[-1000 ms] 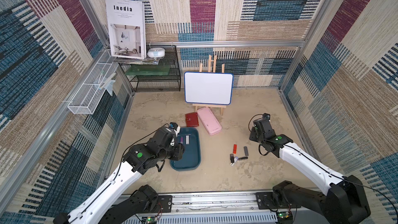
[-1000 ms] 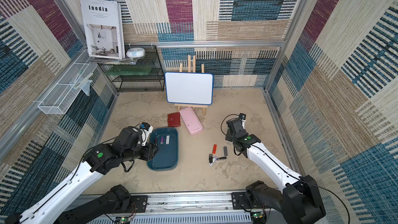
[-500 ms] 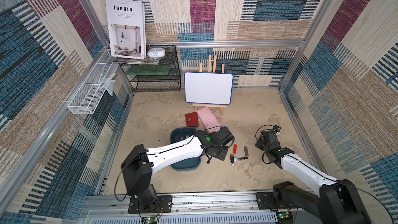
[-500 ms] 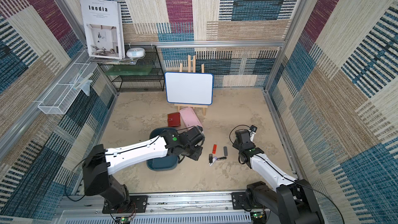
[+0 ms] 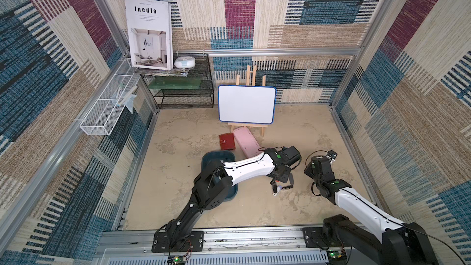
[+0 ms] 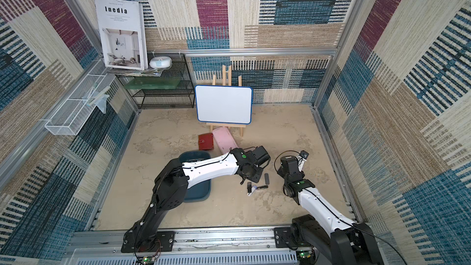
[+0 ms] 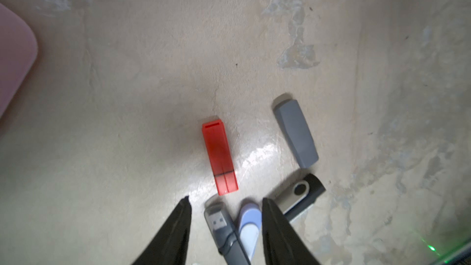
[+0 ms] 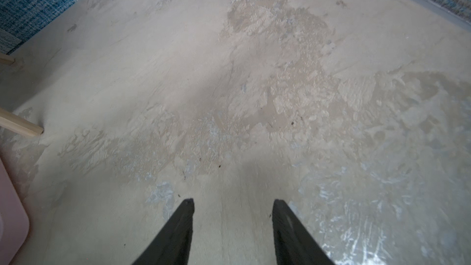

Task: Put the usb flash drive into the storage box
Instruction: Pick up the USB flash from the center of the board.

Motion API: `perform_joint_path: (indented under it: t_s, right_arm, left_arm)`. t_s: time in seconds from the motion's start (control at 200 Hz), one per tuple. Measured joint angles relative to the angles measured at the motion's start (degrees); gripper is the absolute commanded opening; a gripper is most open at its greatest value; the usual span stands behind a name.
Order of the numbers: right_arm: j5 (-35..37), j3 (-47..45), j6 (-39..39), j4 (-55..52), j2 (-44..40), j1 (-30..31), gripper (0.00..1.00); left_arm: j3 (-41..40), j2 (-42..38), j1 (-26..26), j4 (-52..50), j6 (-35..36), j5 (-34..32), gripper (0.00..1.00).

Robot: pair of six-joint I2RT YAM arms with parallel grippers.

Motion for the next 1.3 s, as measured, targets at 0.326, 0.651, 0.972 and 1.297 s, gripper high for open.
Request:
perform_joint_path:
  t_s: [0.326, 0.651, 0.972, 1.297]
  right_arm:
    - [0.0, 0.11, 0.15, 0.79, 0.46, 0.0, 0.55]
    - [0.44, 0.13, 0.15, 0.83, -0.5, 0.0, 0.55]
    - [0.44, 0.11, 0.15, 0.83, 0.28, 0.0, 0.55]
    - [0.42, 0.13, 0.13, 0.81, 0.39, 0.0, 0.55]
  left_arm:
    - [4.31, 5.18, 0.72, -2.51, -2.14, 0.0, 0.45]
    - [6.75, 8.15, 0.63, -3.58, -2.78, -0.44, 0.37]
    - [6.88, 8.57, 0.72, -4.79, -2.89, -2.32, 0.16]
    - [7.39, 8.15, 1.03, -5.38, -1.97, -1.49, 0.07]
